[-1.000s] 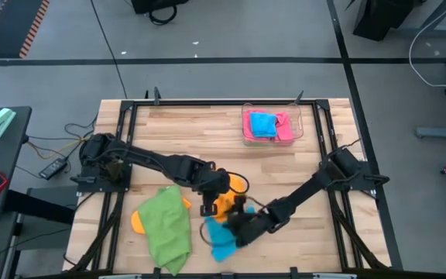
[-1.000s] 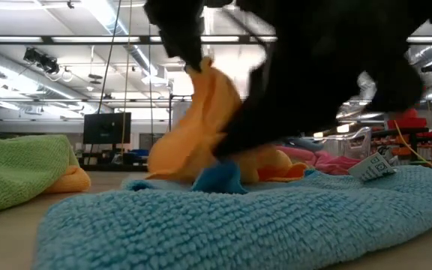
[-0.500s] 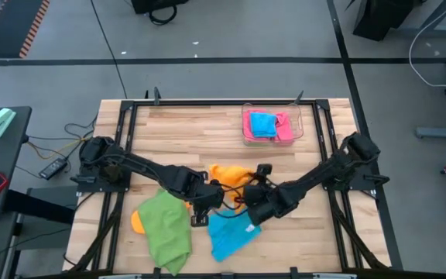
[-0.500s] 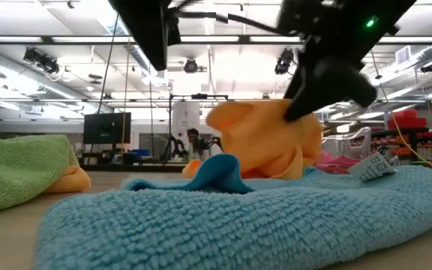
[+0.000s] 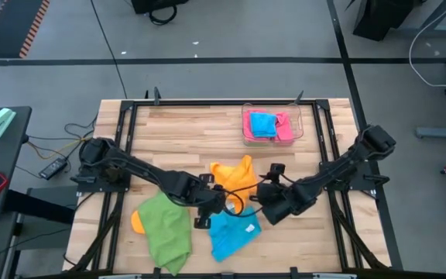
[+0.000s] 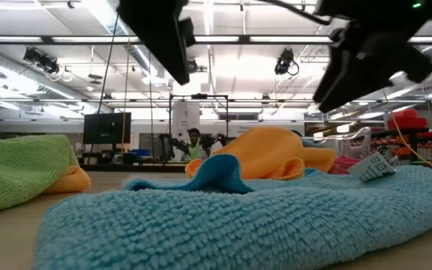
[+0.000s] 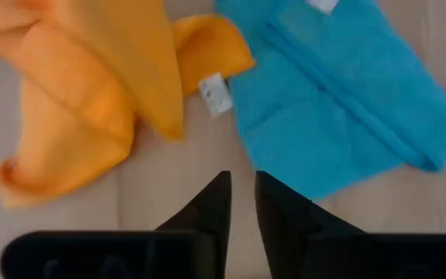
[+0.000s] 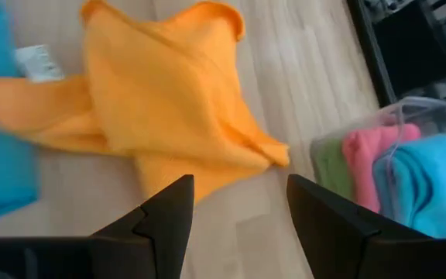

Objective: Fold microfiber towels
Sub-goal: Fold the right yellow towel

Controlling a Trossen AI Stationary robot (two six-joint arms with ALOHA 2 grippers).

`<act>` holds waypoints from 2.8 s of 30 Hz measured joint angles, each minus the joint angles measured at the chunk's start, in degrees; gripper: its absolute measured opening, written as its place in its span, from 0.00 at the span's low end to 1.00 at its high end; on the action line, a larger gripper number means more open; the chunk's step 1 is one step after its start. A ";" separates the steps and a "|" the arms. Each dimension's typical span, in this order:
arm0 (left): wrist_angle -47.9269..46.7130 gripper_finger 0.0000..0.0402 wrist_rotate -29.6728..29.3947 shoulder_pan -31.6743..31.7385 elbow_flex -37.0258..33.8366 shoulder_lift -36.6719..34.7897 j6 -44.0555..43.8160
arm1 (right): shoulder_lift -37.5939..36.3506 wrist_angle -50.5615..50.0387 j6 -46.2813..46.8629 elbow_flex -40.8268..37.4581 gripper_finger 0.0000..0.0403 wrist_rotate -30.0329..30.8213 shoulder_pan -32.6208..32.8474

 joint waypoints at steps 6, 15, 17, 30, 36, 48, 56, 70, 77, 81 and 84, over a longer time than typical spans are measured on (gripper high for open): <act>10.24 0.31 -1.74 1.75 -6.05 0.26 4.45 | -2.73 3.84 3.68 -3.26 0.54 0.81 3.09; 14.85 0.39 -7.41 1.62 -11.51 0.26 45.40 | -2.93 11.38 2.04 -5.71 0.54 3.36 4.37; 16.64 0.39 -7.70 1.30 -12.99 0.26 56.90 | -2.93 11.70 2.02 -5.93 0.54 3.37 4.37; 34.00 0.37 -16.02 0.15 -23.56 0.28 105.29 | -2.86 13.33 2.26 -6.64 0.54 3.39 4.37; 39.49 0.33 -16.04 0.46 -24.15 2.25 107.71 | -2.86 13.90 2.46 -6.64 0.54 3.39 4.37; 44.29 0.28 -15.36 0.42 -24.28 6.83 113.06 | -2.84 15.45 1.63 -6.64 0.54 3.39 4.37; 49.67 0.03 -15.23 0.46 -24.26 6.94 99.86 | -2.85 14.95 0.32 -6.64 0.54 1.16 4.55; 43.01 0.05 -27.16 4.45 -3.16 5.01 63.47 | -3.65 22.76 -5.09 -6.60 0.54 -0.79 7.19; 20.98 0.03 -28.20 7.54 15.03 5.01 49.96 | -3.75 17.45 -2.89 -6.60 0.54 -0.90 8.12; 9.25 0.03 -28.20 8.84 24.98 5.01 39.16 | -4.15 15.95 -0.71 -6.60 0.54 -0.32 8.54; 1.17 0.02 -28.39 8.90 30.66 4.87 33.73 | -4.26 15.80 2.07 -6.61 0.54 0.03 7.81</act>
